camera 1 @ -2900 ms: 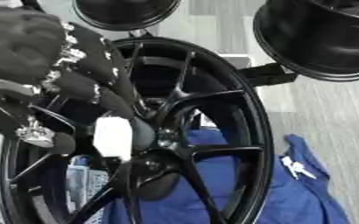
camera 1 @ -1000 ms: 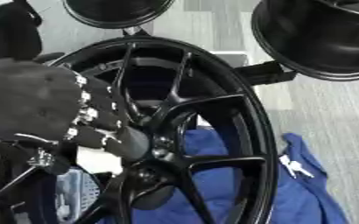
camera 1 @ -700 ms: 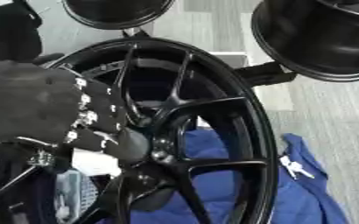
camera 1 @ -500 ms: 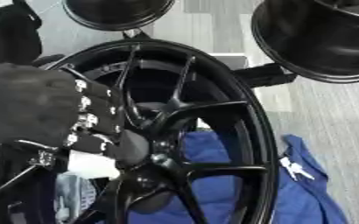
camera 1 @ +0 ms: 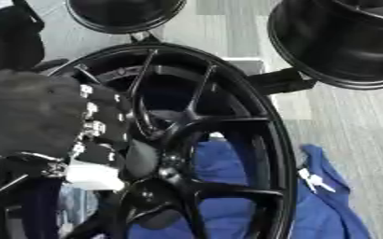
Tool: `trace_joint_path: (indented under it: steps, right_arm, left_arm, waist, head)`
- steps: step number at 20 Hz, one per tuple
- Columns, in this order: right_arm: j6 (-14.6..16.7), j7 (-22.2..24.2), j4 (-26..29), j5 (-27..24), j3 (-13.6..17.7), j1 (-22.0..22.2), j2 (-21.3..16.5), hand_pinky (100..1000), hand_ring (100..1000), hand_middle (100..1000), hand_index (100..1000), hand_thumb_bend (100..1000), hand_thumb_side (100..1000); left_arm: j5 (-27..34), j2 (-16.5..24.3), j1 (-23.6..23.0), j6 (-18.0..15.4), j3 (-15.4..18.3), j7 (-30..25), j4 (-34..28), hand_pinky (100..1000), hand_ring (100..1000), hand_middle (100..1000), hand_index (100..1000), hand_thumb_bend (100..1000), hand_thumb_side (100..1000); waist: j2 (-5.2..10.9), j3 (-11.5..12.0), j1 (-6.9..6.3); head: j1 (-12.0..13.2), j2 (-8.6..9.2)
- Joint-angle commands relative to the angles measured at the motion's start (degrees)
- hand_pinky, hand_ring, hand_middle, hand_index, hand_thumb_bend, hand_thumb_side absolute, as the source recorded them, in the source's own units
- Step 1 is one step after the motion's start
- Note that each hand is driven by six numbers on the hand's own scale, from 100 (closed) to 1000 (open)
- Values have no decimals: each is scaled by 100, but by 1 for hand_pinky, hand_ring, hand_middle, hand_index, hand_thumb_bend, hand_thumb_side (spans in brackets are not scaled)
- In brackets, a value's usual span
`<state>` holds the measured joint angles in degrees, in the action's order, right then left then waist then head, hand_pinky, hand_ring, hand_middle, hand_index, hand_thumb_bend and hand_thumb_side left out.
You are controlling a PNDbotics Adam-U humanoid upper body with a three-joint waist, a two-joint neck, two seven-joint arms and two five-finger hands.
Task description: Pull the pin out of the wheel hub.
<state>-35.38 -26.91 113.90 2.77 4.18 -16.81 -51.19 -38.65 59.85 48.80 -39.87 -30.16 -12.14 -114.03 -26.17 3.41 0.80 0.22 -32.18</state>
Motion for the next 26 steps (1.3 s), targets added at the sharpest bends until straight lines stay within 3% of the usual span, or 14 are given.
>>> trace_joint_path:
  steps: [1, 10, 14, 21, 26]
  right_arm:
    - [-22, -65, 69, -68, 44, -24, -126, 727, 590, 472, 682, 100, 383]
    - [-20, -104, 69, -100, 42, 2, -114, 726, 590, 471, 682, 100, 385]
    - [-13, -119, 69, -105, 44, 9, -111, 726, 589, 471, 682, 100, 386]
    - [-12, -158, 69, -120, 62, 39, -100, 725, 589, 470, 682, 100, 386]
    - [-18, -187, 69, -135, 73, 68, -113, 725, 588, 469, 681, 100, 388]
  left_arm:
    - [112, 106, 51, -6, 60, 94, -56, 714, 588, 441, 574, 485, 100]
    - [478, 145, 32, 123, 227, 285, -56, 704, 559, 392, 493, 509, 100]
    - [740, 158, -8, 256, 359, 384, -56, 695, 489, 315, 415, 475, 100]
    - [1325, 115, 73, 612, 689, 443, -56, 701, 467, 289, 399, 442, 100]
    - [1745, 151, 284, 774, 1054, 441, -56, 701, 464, 280, 395, 473, 100]
  waist:
    - [123, 5, 0]
    - [149, 14, -16]
    - [162, 27, -21]
    - [188, 36, -17]
    - [199, 86, -24]
  head:
    - [-30, 53]
    - [-47, 63]
    - [-55, 65]
    - [-74, 70]
    - [-95, 63]
